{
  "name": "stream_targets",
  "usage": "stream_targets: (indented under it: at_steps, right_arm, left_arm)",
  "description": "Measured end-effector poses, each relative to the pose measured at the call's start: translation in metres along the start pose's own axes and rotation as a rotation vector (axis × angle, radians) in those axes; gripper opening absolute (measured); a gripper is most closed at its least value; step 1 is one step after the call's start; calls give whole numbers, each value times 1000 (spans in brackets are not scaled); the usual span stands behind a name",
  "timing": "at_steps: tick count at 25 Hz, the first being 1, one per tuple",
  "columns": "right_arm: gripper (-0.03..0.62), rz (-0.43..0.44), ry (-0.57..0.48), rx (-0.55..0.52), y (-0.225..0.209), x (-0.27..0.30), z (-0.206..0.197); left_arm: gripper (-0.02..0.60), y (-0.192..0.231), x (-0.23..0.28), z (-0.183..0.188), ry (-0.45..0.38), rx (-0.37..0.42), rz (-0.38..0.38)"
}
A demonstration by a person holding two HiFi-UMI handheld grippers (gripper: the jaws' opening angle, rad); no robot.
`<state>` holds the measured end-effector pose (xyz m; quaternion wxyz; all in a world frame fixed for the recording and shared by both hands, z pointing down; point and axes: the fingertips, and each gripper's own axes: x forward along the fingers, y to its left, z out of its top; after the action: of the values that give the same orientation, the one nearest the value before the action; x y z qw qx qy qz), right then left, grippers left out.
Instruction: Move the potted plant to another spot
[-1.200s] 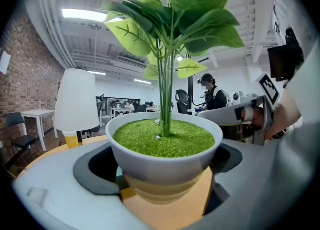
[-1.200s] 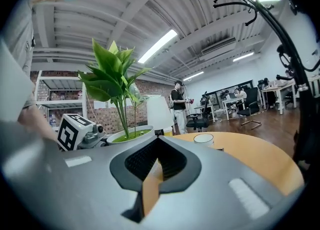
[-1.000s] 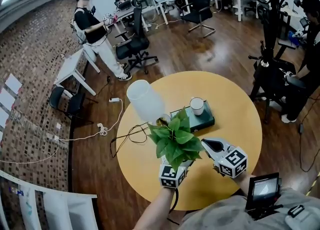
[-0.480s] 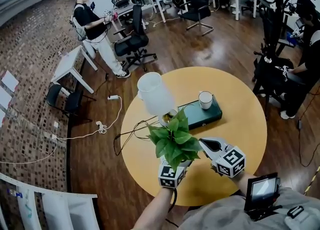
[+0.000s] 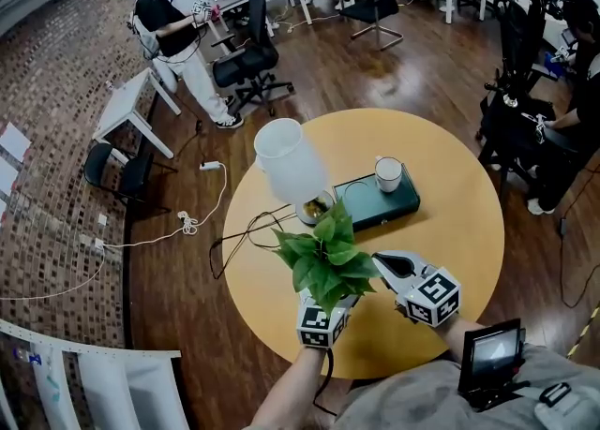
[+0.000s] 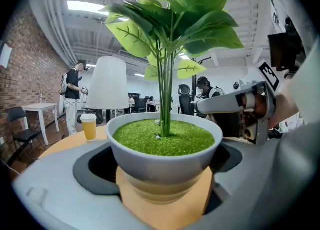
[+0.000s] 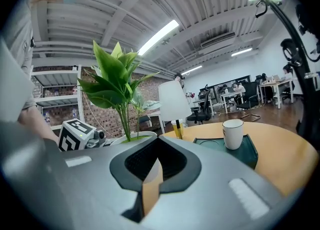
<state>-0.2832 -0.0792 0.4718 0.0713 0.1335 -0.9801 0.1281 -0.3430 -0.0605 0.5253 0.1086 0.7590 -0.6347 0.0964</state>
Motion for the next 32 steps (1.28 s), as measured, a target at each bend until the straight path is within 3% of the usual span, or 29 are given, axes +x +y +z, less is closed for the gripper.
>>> stream_targets:
  at_steps: [6, 10, 19, 32]
  right_arm:
    - [0, 13, 42, 13, -6, 10, -24]
    - [0, 24, 81, 32, -3, 16, -38]
    - [0, 25, 140, 66, -11, 27, -85]
    - [0, 22, 208, 87, -9, 54, -115]
  left_arm:
    - [525, 10, 6, -46, 46, -6, 35]
    - [525, 9, 5, -45, 63, -15, 31]
    - [525, 36, 13, -96, 91, -36, 75]
    - [525, 87, 17, -128, 92, -73, 118]
